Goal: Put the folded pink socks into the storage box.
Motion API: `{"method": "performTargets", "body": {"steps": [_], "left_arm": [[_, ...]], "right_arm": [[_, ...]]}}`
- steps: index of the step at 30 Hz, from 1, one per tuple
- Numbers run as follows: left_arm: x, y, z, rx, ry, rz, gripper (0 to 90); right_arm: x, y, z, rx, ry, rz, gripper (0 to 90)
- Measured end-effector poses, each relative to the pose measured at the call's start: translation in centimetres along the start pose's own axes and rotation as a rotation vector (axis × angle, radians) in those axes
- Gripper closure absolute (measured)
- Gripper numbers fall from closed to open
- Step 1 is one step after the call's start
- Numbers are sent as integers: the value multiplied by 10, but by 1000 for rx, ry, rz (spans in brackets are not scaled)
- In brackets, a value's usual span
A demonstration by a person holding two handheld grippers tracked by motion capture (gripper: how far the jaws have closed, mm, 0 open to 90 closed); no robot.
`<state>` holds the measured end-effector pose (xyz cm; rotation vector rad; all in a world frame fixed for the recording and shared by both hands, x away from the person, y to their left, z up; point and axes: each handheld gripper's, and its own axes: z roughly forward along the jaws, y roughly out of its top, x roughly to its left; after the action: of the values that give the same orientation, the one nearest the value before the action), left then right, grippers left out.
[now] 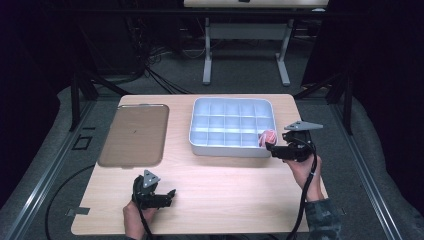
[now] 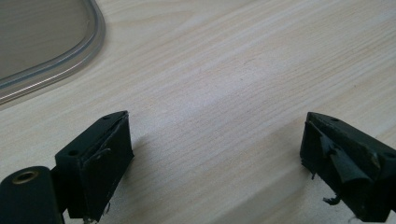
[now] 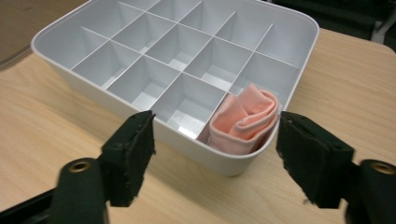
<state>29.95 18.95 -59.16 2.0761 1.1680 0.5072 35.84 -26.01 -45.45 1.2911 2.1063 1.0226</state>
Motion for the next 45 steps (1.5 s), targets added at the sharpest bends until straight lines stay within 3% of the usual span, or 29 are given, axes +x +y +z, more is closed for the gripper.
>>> {"method": "performTargets", "body": {"steps": [5,6,17,24,29,31,33,36,38,45], "left_arm": [[0,0,0,1,0,2,90],[0,0,0,1,0,2,90],[0,0,0,0,0,0,90],[0,0,0,1,0,3,90],[0,0,0,0,0,1,89],[0,0,0,1,1,2,89],[0,0,0,0,1,0,89],[0,0,0,1,2,2,90],[0,0,0,1,1,2,89],[0,0,0,-1,4,0,90]], "right_arm": [[15,-13,-19,-38,-6,-36,119],[20,-19,-25,-57,-5,-42,67],[39,-57,-35,-58,6,-48,15],[43,-94,-23,-22,14,-18,19],[47,-134,7,61,26,24,10],[49,-144,14,81,25,15,7],[50,-148,17,75,23,19,9],[54,-152,21,82,4,-15,17],[55,-151,22,64,19,-20,26],[55,-151,27,107,20,-24,27]]}}
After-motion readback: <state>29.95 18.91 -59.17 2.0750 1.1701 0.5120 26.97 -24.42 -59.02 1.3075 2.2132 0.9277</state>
